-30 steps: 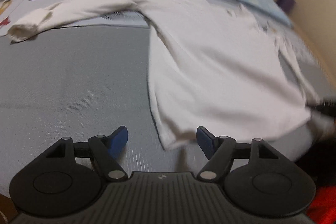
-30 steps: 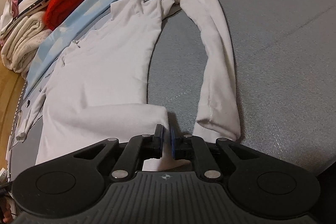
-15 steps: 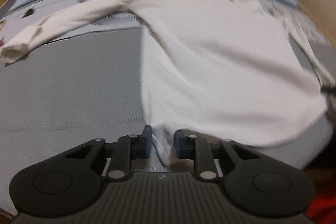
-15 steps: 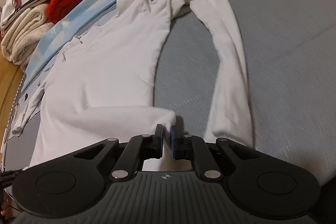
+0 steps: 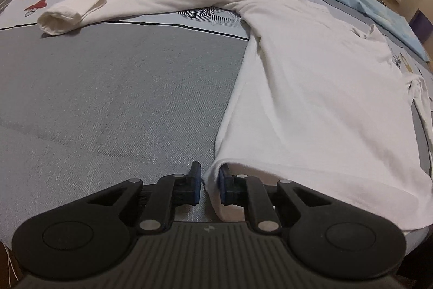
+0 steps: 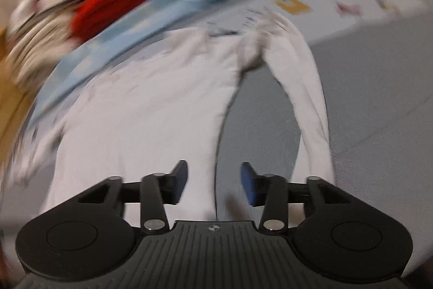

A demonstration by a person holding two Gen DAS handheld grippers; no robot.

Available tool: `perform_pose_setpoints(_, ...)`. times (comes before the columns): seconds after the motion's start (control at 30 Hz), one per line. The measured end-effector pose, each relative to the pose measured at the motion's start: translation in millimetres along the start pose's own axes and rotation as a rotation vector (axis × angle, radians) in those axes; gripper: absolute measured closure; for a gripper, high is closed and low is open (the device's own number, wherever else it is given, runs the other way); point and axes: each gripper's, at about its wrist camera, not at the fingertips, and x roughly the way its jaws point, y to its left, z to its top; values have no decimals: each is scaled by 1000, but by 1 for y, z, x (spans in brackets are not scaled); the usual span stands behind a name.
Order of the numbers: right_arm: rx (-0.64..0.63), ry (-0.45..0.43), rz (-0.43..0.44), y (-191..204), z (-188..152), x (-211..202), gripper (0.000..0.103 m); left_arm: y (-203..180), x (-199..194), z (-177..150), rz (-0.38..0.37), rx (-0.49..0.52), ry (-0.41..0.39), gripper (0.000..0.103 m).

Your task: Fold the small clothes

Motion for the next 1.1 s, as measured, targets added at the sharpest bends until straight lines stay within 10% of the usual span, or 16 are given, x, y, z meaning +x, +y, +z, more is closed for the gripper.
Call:
perform_pose_setpoints(0.23, -414, 3, -75, 38, -92, -51, 41, -9, -4, 0, 1, 12, -17, 88)
perform_pose_setpoints(0.43, -447, 88, -149, 44, -119, -35, 41, -11, -6, -3, 25, 18, -18, 88)
perform_pose_setpoints(0.63, -353, -25, -167, 40, -112, -28, 42, -8, -4, -3, 25, 10, -8, 88)
perform_pose_setpoints(0.73, -327, -3, -169, 38, -108, -12, 61, -9, -3, -2, 27, 12, -7, 88)
perform_pose_setpoints(0.77, -317, 23, -173, 37, -106, -8, 97, -10, -3, -1, 30, 13, -13, 94)
perform_pose_setpoints(1.1, -451, -81, -166, 46, -54, -86, 99, -18, -94, -49, -17, 118, -129, 102)
